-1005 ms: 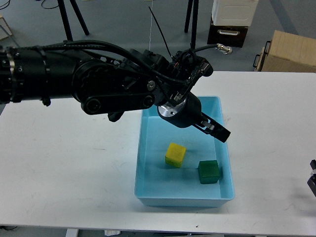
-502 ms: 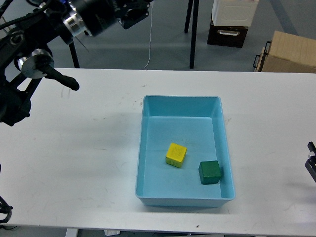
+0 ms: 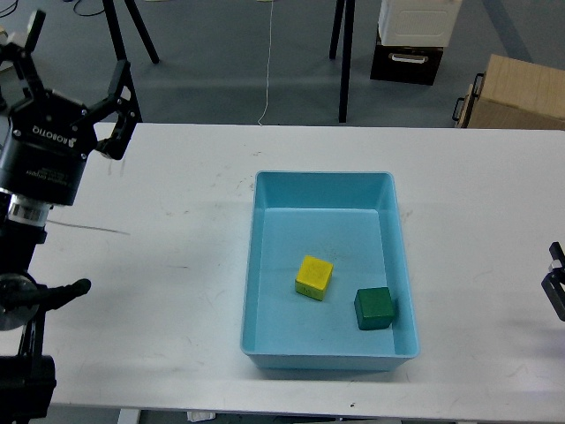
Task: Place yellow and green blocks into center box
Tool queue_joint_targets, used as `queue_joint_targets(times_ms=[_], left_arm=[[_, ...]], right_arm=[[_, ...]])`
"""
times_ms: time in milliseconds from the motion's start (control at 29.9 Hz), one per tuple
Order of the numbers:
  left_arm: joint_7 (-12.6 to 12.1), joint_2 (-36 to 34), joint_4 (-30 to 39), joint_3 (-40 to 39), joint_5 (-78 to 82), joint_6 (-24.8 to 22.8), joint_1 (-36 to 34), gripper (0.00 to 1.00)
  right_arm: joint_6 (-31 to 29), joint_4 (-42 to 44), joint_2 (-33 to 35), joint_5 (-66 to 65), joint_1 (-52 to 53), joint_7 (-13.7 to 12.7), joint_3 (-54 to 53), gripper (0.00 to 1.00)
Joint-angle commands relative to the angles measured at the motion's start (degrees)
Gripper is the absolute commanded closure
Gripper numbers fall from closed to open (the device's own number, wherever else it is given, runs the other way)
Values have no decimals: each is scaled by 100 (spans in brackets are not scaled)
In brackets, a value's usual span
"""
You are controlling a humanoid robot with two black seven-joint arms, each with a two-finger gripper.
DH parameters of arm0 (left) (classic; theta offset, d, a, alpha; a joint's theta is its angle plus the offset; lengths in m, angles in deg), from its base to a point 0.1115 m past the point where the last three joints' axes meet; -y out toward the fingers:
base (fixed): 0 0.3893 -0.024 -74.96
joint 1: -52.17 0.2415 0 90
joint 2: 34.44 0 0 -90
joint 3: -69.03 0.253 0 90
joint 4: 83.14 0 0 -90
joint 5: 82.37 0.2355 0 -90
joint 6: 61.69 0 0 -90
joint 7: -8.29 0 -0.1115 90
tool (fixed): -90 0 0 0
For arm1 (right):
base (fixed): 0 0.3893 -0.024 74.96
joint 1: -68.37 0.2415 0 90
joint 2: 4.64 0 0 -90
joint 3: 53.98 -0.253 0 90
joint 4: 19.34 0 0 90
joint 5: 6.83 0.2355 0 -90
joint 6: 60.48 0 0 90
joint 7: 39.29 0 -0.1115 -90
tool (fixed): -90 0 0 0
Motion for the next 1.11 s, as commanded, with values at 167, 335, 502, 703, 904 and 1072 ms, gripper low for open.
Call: queue_joint_targets(times_ms=[167,335,502,703,904,1072], left_arm=[[-15,3,81,68,-1475,-1,1807,0],[134,3,73,445,-2150,-1,2334,0],[187,3,64,648,-2662,-1,2731,0],[257,3,55,763,-2662,-1,2846,0],[257,3,55,772,-2654,-1,2802,0],[257,3,55,833,-2653,-1,2793,0]], right_arm=[[0,-434,-36,-67,-160,0,41,0],[0,-654,-220,-233,-396,0,392,0],[0,-681,-554,-418,-695,0,603,0],[0,-689,-616,-418,-793,0,604,0],[0,-681,-625,-418,-793,0,533,0],[0,-681,-625,-418,-784,0,507,0]])
